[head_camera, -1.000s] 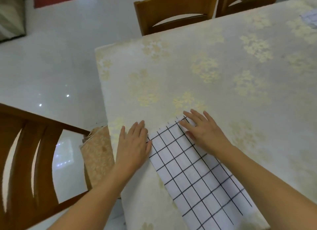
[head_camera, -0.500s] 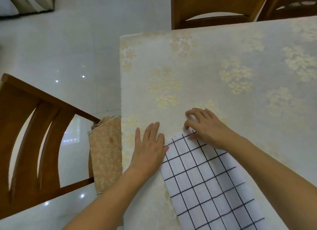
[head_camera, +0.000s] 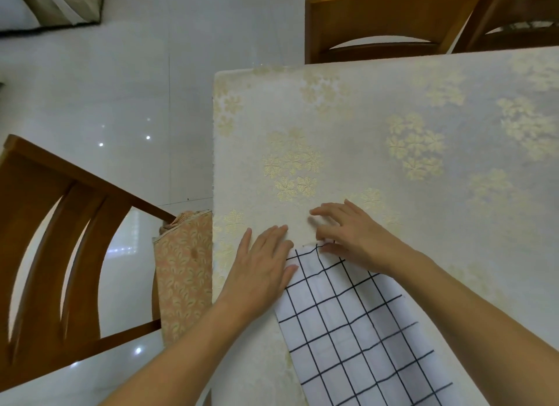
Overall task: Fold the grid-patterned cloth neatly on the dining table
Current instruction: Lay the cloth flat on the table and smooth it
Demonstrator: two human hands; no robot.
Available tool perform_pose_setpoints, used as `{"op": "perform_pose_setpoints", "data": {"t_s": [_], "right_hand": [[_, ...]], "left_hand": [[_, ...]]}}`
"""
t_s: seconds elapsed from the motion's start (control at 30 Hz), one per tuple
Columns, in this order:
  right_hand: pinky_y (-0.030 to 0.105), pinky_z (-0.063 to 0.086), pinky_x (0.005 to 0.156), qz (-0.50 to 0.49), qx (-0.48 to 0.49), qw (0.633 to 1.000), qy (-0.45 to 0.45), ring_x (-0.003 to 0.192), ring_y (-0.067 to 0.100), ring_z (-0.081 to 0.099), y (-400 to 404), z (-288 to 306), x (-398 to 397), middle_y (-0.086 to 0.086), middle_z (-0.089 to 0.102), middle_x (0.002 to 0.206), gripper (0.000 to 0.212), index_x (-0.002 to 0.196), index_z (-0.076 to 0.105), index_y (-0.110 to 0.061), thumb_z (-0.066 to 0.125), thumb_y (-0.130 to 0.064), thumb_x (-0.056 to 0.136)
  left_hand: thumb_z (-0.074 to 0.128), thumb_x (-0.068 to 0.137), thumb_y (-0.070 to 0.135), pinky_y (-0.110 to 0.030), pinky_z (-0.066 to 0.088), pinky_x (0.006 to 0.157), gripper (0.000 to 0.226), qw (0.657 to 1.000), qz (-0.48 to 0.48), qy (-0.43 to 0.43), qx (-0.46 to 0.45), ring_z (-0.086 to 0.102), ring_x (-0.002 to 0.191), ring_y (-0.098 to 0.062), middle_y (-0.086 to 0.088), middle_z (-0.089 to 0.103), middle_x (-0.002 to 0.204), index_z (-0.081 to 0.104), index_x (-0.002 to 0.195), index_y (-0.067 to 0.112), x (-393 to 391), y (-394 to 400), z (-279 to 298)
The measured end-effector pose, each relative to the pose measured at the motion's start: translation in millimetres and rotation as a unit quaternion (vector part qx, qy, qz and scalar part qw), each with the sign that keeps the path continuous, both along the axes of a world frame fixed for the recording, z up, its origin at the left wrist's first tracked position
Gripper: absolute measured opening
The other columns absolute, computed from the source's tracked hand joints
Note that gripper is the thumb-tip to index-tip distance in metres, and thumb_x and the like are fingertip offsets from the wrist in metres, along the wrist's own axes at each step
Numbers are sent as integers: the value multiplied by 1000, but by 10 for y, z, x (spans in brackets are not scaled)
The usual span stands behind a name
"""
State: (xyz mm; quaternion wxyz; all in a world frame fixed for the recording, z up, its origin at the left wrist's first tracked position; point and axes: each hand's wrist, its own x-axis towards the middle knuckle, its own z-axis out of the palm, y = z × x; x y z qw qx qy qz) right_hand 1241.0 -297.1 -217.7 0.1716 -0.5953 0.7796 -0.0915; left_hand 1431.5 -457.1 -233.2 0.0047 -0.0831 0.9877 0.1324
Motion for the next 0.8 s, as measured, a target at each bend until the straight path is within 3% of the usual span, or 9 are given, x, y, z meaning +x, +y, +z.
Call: {"op": "perform_pose_setpoints", "data": {"t_s": [0.13,0.3,0.37,0.6,0.8], "right_hand": [[51,32,115,1,-35,999,17,125,26,54,-1,83,-3,7,56,136,14,99,59,-20,58,-32,91],[48,11,121,3,80,997,-7,142,14,35,-157,192,-134,-11,47,148,26,116,64,-31,58,-44,95],[49,9,120,6,81,997,4,142,13,35,-244,221,-148,-13,49,147,24,116,66,-32,54,-42,98],[48,27,116,-65,-17,996,66,127,17,55,-452,509,-199,-7,65,131,25,117,71,-30,56,-34,98],[50,41,106,-92,-76,987,105,116,23,63,-363,802,-51,-3,71,121,21,112,73,-26,64,-24,92]], "left_hand": [[50,99,30,-53,32,114,23,999,-34,41,9,57,120,-19,0,62,126,60,114,16,-71,-31,-34],[71,87,12,-54,35,113,26,994,-53,79,-47,61,118,-21,-1,69,115,66,112,13,-117,-121,30],[74,83,9,-57,36,111,25,992,-55,86,-72,62,118,-23,-3,71,114,67,107,12,-151,-203,89],[77,78,4,-60,34,112,23,985,-37,107,-128,64,117,-28,-6,75,107,68,98,10,-398,-585,536],[74,72,-8,-60,33,113,37,984,-31,117,-131,67,111,-29,-6,76,97,66,103,10,-275,-550,882]]}}
